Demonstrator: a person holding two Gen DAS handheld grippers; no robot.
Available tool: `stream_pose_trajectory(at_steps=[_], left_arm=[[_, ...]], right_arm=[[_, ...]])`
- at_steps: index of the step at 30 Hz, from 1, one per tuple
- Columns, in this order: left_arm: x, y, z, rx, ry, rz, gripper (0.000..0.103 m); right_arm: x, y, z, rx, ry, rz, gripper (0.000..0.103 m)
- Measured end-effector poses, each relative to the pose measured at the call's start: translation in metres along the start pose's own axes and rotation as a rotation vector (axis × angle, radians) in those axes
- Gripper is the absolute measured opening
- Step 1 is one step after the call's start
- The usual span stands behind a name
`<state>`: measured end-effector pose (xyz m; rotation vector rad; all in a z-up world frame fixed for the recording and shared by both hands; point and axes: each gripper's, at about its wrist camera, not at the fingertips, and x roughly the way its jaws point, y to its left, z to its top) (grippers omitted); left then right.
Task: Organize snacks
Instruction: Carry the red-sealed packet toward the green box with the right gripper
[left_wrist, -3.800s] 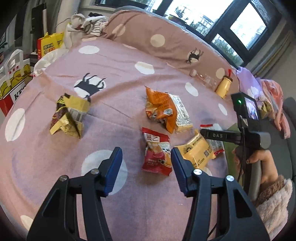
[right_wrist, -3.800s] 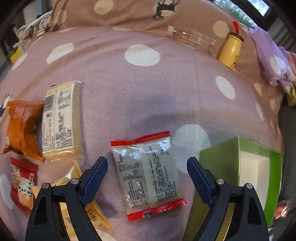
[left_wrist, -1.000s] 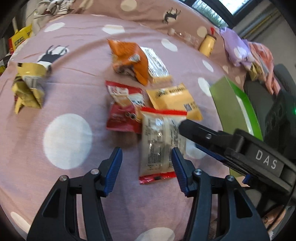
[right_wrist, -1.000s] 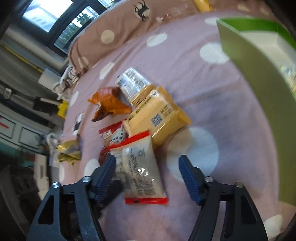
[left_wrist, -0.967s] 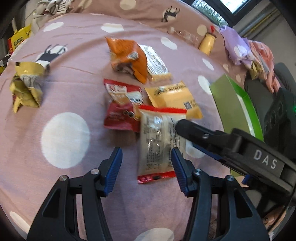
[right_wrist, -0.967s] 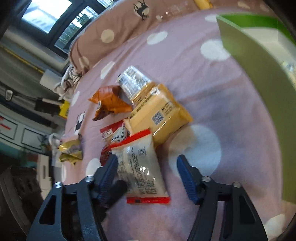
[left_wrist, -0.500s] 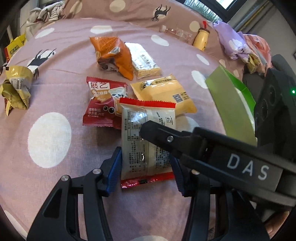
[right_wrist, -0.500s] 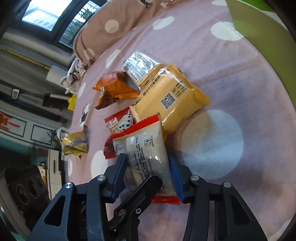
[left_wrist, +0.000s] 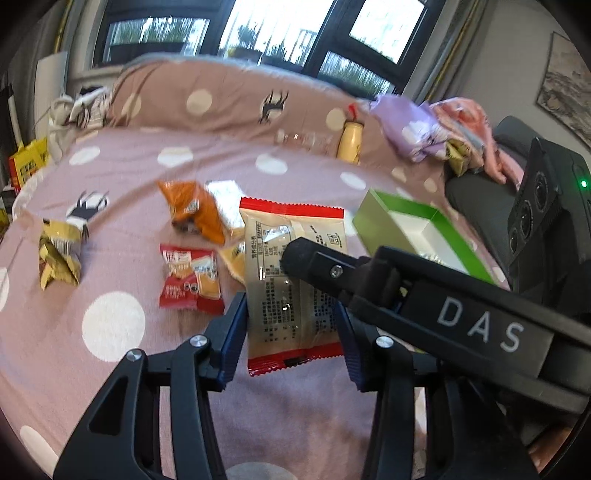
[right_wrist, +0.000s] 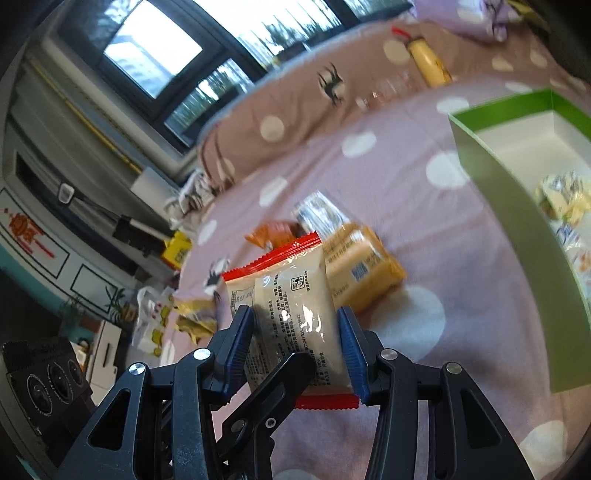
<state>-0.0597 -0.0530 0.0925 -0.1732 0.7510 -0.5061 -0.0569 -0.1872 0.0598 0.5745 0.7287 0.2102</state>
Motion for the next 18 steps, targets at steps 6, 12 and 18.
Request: stream_pose_trajectory(at_steps=[6,12,18], left_arm=[[-0.012,-0.009,0.006,0.038,-0.088,-0.005,0.045],[-0.011,-0.016,0.014,0.056,-0.135,-0.021,0.045],[-0.01,-0.024,0.022,0.071,-0.171,-0.027,0.045]], right_arm=[[-0.015,0.008,0.008,-0.055,-0.071,0.014,0.05],[-0.022,0.008,0.017,-0.081,-0.118,0.019,0.05],[-0.03,0.007,0.027,-0.103,-0.151,0.022,0.05]])
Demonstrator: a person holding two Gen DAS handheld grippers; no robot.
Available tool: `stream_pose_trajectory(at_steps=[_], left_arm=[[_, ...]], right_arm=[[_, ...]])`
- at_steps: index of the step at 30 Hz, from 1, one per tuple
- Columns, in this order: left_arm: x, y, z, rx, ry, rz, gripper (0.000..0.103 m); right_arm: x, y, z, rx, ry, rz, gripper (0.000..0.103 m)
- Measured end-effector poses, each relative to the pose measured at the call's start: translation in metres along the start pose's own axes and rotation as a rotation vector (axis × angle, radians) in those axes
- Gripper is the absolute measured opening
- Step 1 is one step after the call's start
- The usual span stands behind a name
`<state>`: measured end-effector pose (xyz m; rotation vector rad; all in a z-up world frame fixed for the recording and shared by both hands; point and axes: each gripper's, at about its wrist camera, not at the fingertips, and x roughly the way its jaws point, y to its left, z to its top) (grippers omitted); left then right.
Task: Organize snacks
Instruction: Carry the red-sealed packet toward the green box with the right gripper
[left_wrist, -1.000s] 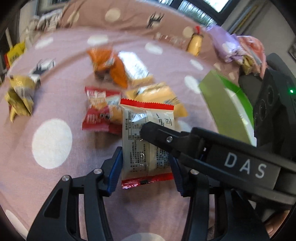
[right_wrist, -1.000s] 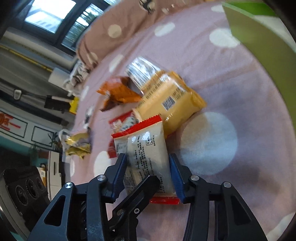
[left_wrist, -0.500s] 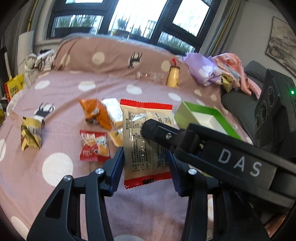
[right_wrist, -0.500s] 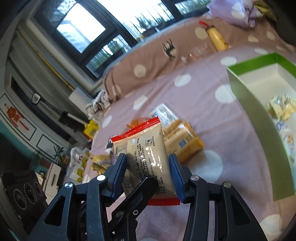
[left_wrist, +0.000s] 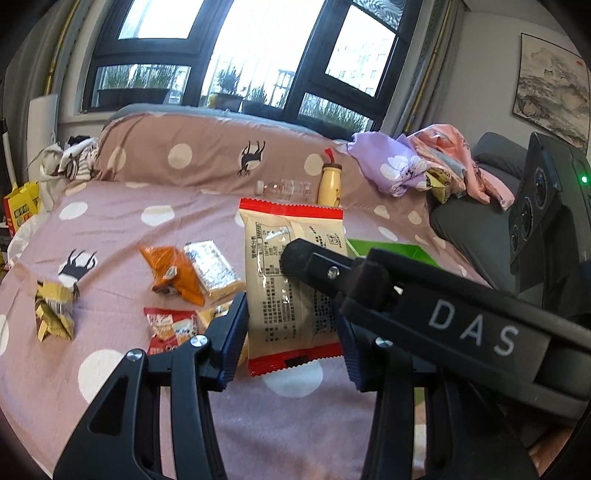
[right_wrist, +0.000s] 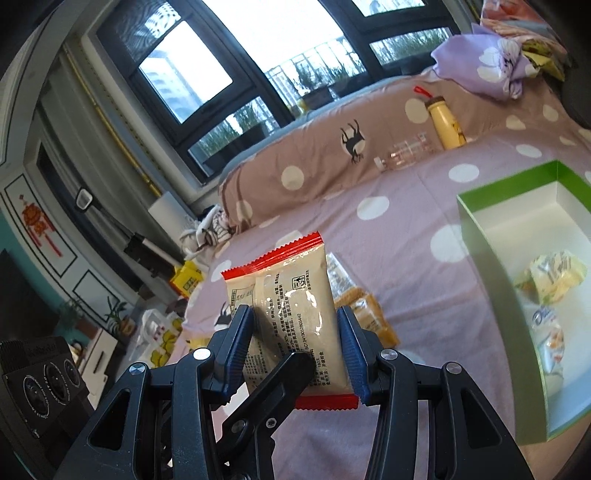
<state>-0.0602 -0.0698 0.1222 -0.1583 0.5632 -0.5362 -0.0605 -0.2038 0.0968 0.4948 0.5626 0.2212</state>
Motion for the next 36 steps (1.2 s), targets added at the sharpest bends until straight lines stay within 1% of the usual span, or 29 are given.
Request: stream_pose_trajectory(at_steps=[3,6,9,13,15,19,24,33,36], left_arm=[[0.0,-0.009,0.005,0.02,-0.025,0.004,0.044],[0.004,-0.02,0.011,0.042,-0.026,-0.001,0.044],[0.011,-0.03,0.017,0.054,-0.025,-0.023,0.044],[0.018,-0.051,0.023,0.106,-0.03,-0.041,0.044],[0.026,-0.059,0.022,0.124,-0.026,-0.056,0.043],[0.044,-0.076,0.022,0.154,0.014,-0.091,0.043],[0.06,-0.104,0.02,0.218,0.03,-0.137,0.043],[0.091,-0.146,0.015,0.292,0.098,-0.222,0.042],[0.102,-0.159,0.013,0.32,0.132,-0.261,0.042]], right_arm=[[-0.006,-0.005,0.007,0.012,-0.02,0.011,0.05],[-0.01,-0.012,0.015,0.021,-0.03,-0.003,0.05],[-0.017,-0.02,0.023,0.026,-0.049,-0.021,0.05],[-0.029,-0.037,0.031,0.063,-0.082,-0.024,0.05],[-0.033,-0.048,0.034,0.082,-0.09,-0.052,0.05],[-0.039,-0.074,0.037,0.144,-0.104,-0.092,0.05],[-0.055,-0.102,0.039,0.215,-0.145,-0.115,0.05],[-0.076,-0.15,0.039,0.343,-0.197,-0.18,0.05],[-0.084,-0.162,0.037,0.371,-0.21,-0.223,0.05]])
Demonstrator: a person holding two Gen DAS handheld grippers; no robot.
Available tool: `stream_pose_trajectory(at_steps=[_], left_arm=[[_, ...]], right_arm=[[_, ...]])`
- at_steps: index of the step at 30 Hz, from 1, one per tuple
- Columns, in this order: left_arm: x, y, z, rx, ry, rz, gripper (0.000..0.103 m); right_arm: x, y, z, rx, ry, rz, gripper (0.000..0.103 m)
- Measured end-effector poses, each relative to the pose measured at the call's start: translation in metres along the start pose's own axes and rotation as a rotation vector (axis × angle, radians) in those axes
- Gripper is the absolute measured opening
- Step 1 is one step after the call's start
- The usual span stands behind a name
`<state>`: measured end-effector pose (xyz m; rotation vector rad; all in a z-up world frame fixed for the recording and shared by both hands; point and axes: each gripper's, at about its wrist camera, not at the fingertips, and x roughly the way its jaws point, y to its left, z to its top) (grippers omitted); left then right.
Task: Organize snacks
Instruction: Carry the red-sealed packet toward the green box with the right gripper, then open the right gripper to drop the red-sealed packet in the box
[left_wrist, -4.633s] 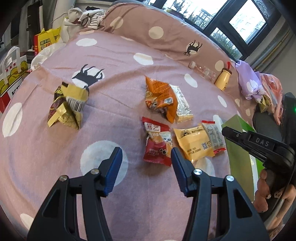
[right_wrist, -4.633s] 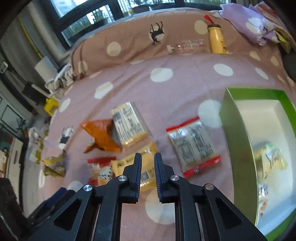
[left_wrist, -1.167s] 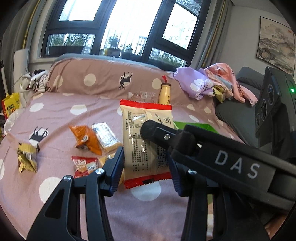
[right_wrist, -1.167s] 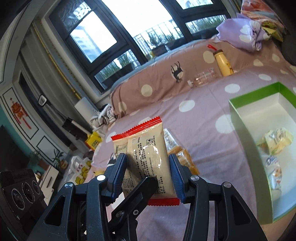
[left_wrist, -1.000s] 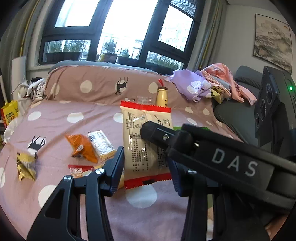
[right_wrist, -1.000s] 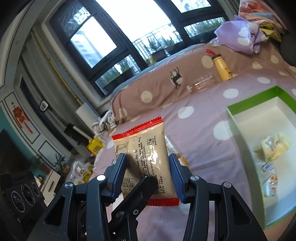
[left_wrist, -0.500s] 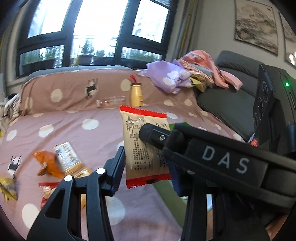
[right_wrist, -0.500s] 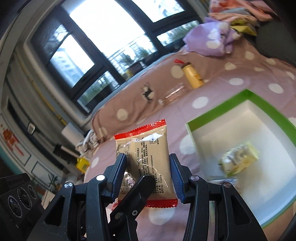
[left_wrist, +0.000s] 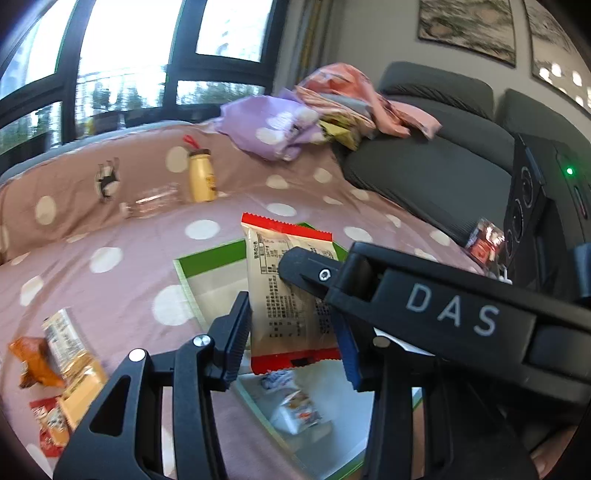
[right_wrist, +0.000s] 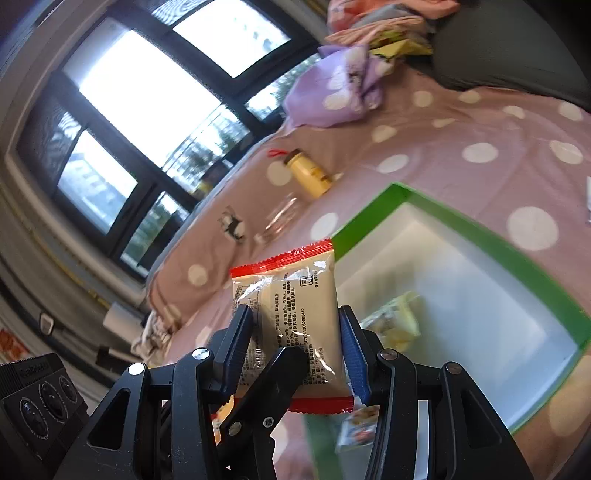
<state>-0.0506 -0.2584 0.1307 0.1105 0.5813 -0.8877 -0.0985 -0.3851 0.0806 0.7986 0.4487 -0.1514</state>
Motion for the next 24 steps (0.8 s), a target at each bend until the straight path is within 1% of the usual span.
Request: stream_pose_trajectory(at_steps=[2,7,10,15,20,24], left_arm=[[0.011,-0.006,0.002,0.016,0.034,-0.032,0.042],[0.031,-0.017,0.002,0.049,0.086,-0.068,0.042],[0.041,-0.018,0.0,0.052,0.118,-0.097,0.043],[0.054,-0.017,-0.005,0.03,0.163,-0.134,0.043],[0.059,-0.015,-0.008,0.017,0.185,-0.149,0.042],[0.062,-0.01,-0.013,-0.024,0.205,-0.172,0.042]], right_arm=[[-0.002,-0.008,0.002,0.011,-0.006,-0.034,0.05],[-0.002,-0.032,0.006,0.085,-0.005,-0.07,0.05],[0.0,-0.04,0.006,0.11,-0.001,-0.109,0.05],[0.005,-0.048,0.005,0.136,0.02,-0.162,0.05],[0.007,-0.052,0.002,0.152,0.036,-0.191,0.05],[0.01,-0.05,0.0,0.133,0.047,-0.237,0.05]])
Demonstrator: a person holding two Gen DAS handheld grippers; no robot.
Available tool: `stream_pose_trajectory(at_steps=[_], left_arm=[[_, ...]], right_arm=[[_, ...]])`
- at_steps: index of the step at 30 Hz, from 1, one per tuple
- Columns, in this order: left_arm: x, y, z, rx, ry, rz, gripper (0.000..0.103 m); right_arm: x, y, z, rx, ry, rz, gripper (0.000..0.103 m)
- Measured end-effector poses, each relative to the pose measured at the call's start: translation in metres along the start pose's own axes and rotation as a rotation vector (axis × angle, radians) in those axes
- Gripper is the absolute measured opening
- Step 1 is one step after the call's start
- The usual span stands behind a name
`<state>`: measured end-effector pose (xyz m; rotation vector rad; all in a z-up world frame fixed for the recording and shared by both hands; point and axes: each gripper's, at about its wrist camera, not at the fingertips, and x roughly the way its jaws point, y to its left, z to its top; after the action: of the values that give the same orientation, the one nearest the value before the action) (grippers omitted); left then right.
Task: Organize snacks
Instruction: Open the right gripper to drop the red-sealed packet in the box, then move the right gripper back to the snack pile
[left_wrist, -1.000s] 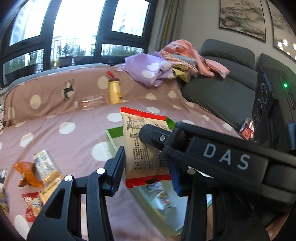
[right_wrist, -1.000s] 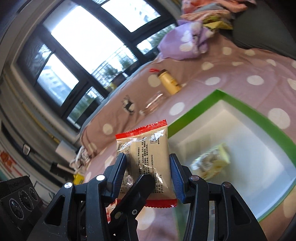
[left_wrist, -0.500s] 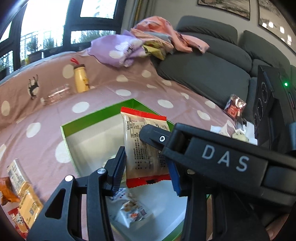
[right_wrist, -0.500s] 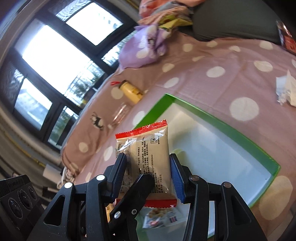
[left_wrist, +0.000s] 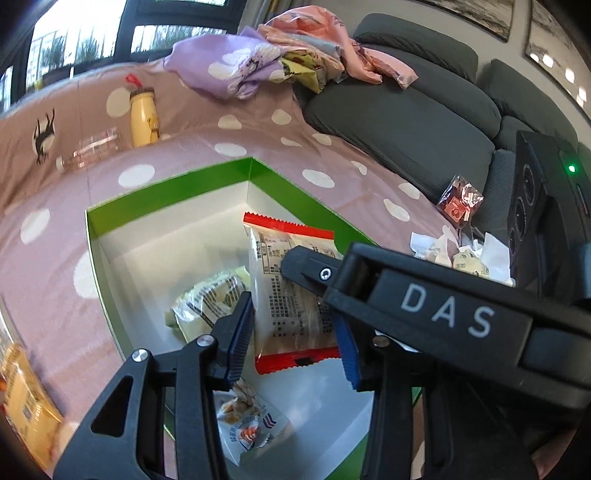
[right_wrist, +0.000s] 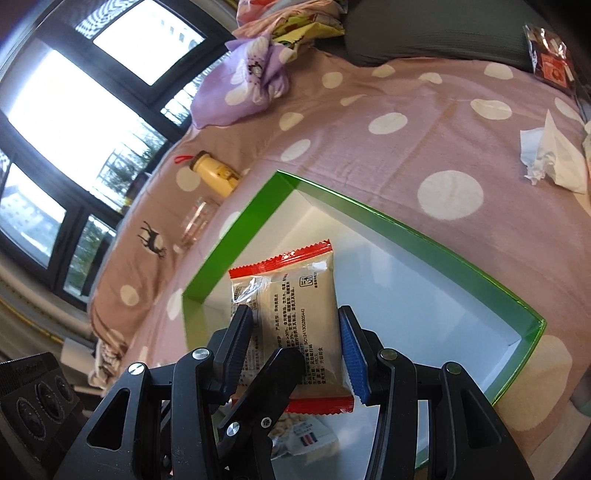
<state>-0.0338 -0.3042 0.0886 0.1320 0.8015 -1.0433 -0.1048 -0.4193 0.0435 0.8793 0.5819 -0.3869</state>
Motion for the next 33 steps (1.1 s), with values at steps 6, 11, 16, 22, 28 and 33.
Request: stream_pose_trajectory(at_steps=[6,11,16,22,28,33], left_arm=[[-0.003,-0.001,-0.002,-0.006,-0.004,0.018,0.04],[-0.021,0.001,-0.003,-0.004,-0.043,0.054,0.043],[-0.06,0.015,-0.007,-0.035,-0.097,0.092,0.056],[-0.12,0.046,-0.031,-0.107,-0.203,0.244,0.074],[-0.164,0.096,-0.067,-0.283,-0.261,0.362,0.08],[-0.188,0.153,-0.097,-0.515,-0.254,0.486,0.079]], right_arm=[[0.001,0.002,0.0,-0.009,-0.002,-0.027,0.05],[-0.004,0.009,-0.001,-0.032,-0.026,0.003,0.05],[-0.019,0.026,-0.007,-0.074,-0.086,0.042,0.065],[-0.023,0.061,-0.022,-0.157,-0.069,0.155,0.079],[-0.016,0.109,-0.053,-0.297,-0.02,0.196,0.088],[-0.003,0.142,-0.081,-0.415,0.023,0.163,0.09]])
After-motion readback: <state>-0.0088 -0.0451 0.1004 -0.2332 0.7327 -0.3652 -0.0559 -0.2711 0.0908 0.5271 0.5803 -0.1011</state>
